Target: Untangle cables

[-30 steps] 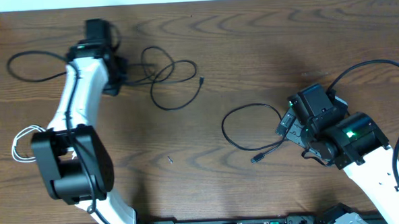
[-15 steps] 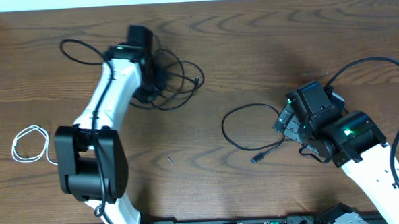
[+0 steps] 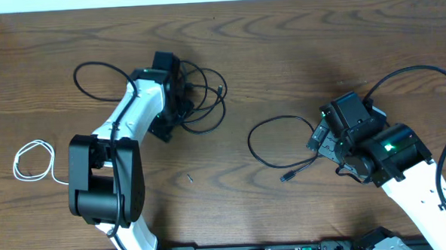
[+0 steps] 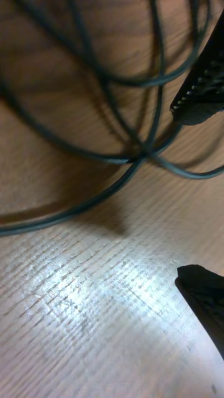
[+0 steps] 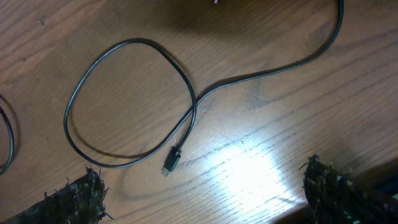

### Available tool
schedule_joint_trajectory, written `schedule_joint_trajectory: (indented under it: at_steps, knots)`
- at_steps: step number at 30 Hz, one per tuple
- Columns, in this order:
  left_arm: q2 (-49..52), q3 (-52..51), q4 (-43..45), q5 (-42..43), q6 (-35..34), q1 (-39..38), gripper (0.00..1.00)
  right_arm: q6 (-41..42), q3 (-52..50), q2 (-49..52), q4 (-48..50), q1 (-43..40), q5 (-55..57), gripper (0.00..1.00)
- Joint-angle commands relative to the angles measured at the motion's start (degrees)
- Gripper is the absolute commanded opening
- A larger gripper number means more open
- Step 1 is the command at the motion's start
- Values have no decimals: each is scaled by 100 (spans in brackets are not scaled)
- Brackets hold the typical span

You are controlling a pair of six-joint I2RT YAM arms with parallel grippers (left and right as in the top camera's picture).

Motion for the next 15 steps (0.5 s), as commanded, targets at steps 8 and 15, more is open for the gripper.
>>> schedule_joint_trajectory:
  at_steps: [8, 15]
  knots:
    - [98, -341, 1027, -111, 46, -144, 79, -37, -39, 15, 74, 39, 74, 99]
    - [393, -341, 1169, -114, -776, -168, 86, -37, -39, 136, 98, 42, 72, 99]
